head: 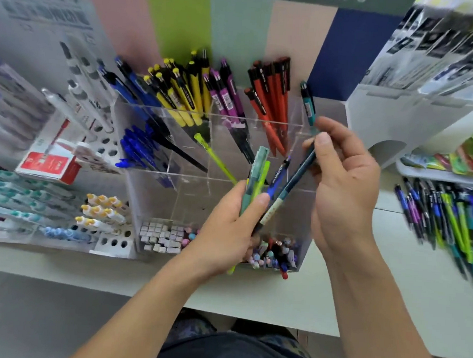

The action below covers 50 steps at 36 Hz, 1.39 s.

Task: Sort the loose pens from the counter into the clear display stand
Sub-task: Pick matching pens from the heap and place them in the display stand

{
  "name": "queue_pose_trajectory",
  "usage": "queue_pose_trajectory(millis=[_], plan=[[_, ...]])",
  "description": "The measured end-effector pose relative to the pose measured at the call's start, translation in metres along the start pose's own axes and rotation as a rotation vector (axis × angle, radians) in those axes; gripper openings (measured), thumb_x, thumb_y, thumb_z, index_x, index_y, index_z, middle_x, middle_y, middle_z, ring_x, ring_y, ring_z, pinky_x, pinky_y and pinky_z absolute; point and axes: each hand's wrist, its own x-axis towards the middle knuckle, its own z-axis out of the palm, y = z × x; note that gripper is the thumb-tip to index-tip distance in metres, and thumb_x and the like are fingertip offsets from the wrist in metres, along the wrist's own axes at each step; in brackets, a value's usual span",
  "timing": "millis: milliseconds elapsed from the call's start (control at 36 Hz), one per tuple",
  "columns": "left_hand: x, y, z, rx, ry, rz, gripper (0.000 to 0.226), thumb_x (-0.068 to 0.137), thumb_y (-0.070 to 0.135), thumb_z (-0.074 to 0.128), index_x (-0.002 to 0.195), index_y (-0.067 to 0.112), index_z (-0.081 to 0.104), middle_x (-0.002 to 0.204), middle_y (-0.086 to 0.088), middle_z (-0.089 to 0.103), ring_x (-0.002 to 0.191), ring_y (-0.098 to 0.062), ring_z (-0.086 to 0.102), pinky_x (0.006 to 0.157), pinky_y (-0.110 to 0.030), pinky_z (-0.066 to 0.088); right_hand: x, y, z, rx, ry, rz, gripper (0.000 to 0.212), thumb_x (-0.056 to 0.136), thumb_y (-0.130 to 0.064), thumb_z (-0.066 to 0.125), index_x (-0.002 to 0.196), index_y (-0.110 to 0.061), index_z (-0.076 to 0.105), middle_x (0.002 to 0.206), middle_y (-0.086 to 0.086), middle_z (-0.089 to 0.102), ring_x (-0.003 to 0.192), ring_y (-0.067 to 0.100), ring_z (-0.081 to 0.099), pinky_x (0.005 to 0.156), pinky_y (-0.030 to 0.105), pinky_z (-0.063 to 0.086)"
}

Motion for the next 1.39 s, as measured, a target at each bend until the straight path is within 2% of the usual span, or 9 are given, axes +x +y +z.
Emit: queue_pose_trajectory(millis=[278, 444, 556, 639, 722, 917, 1056, 1222, 1389], plan=[[0.0, 0.003, -0.028, 0.623, 0.18, 0.326, 0.026, 0.103, 0.024, 0.049, 0.09, 0.033, 0.029, 0.072, 0.001, 0.053, 0.062, -0.021, 0.052, 0.055, -0.044, 0.04, -0.008, -0.007, 0.017, -0.379, -0.318, 0.09, 0.016, 0.087, -0.009, 0.076, 0.102, -0.006, 0.074, 0.081, 0.027, 0.07, 0.046, 0.014, 0.054, 0.04, 0.021, 0.046], [0.001, 0.003, -0.036, 0.535, 0.052, 0.275, 0.035, 0.094, 0.029, 0.066, 0.095, 0.034, 0.032, 0.083, 0.015, 0.054, 0.07, -0.013, 0.055, 0.064, -0.043, 0.053, -0.008, -0.004, 0.018, -0.222, -0.281, 0.108, 0.002, 0.092, -0.007, 0.069, 0.094, -0.006, 0.07, 0.068, 0.006, 0.065, 0.05, 0.01, 0.056, 0.043, 0.02, 0.046], [0.004, -0.002, -0.041, 0.257, -0.019, 0.174, 0.037, 0.089, 0.044, 0.07, 0.084, 0.03, 0.037, 0.071, 0.012, 0.033, 0.054, -0.005, 0.033, 0.052, -0.025, 0.034, 0.006, -0.02, 0.004, -0.027, -0.196, 0.162, 0.005, 0.095, -0.007, 0.061, 0.092, -0.007, 0.065, 0.072, 0.001, 0.066, 0.056, 0.011, 0.057, 0.046, 0.016, 0.043], [0.005, -0.008, -0.048, 0.117, -0.015, 0.127, 0.029, 0.098, 0.037, 0.062, 0.104, 0.011, 0.048, 0.071, 0.0, 0.037, 0.049, -0.007, 0.031, 0.047, -0.02, 0.03, 0.016, -0.032, -0.008, -0.013, -0.091, 0.037, 0.007, 0.097, -0.007, 0.06, 0.093, -0.009, 0.065, 0.079, 0.0, 0.071, 0.062, 0.008, 0.06, 0.059, 0.018, 0.05], [0.0, -0.013, -0.057, 0.046, -0.027, 0.095, 0.005, 0.103, 0.029, 0.055, 0.101, 0.025, 0.053, 0.069, 0.002, 0.043, 0.043, -0.003, 0.035, 0.04, -0.013, 0.03, 0.021, -0.039, -0.015, -0.144, 0.006, -0.212, 0.005, 0.098, -0.008, 0.062, 0.097, -0.012, 0.065, 0.079, -0.007, 0.072, 0.069, 0.008, 0.064, 0.068, 0.021, 0.053], [-0.002, -0.012, -0.077, -0.097, -0.057, 0.02, 0.01, 0.105, 0.026, 0.046, 0.098, 0.021, 0.041, 0.061, 0.007, 0.031, 0.047, -0.01, 0.015, 0.038, -0.016, 0.018, 0.018, -0.007, 0.012, -0.613, 0.128, -0.697, 0.024, 0.098, -0.015, 0.066, 0.122, -0.011, 0.065, 0.101, 0.002, 0.069, 0.088, 0.017, 0.069, 0.081, 0.04, 0.059], [-0.002, -0.015, -0.085, -0.153, -0.024, 0.025, 0.016, 0.104, 0.027, 0.048, 0.09, 0.021, 0.042, 0.061, 0.004, 0.031, 0.044, -0.009, 0.015, 0.039, -0.014, 0.016, 0.018, 0.013, 0.028, -0.69, 0.238, -1.031, 0.024, 0.098, -0.009, 0.066, 0.118, 0.006, 0.067, 0.099, 0.007, 0.071, 0.084, 0.01, 0.062, 0.08, 0.029, 0.057], [-0.004, -0.023, -0.083, -0.125, 0.001, 0.013, 0.018, 0.101, 0.031, 0.052, 0.09, 0.02, 0.046, 0.063, 0.002, 0.035, 0.046, -0.009, 0.017, 0.038, -0.017, 0.018, 0.027, 0.023, 0.029, -0.742, 0.085, -1.263, 0.026, 0.092, -0.001, 0.069, 0.114, 0.013, 0.066, 0.106, 0.008, 0.068, 0.09, 0.02, 0.066, 0.094, 0.019, 0.051], [0.001, -0.019, -0.078, -0.189, -0.025, -0.023, 0.016, 0.099, 0.037, 0.054, 0.093, 0.023, 0.05, 0.065, 0.004, 0.037, 0.049, -0.01, 0.018, 0.037, -0.016, 0.018, 0.031, 0.045, 0.006, -0.953, -0.263, -1.183, 0.025, 0.096, -0.002, 0.068, 0.117, 0.012, 0.068, 0.1, 0.021, 0.072, 0.086, 0.032, 0.068, 0.085, 0.036, 0.056]])
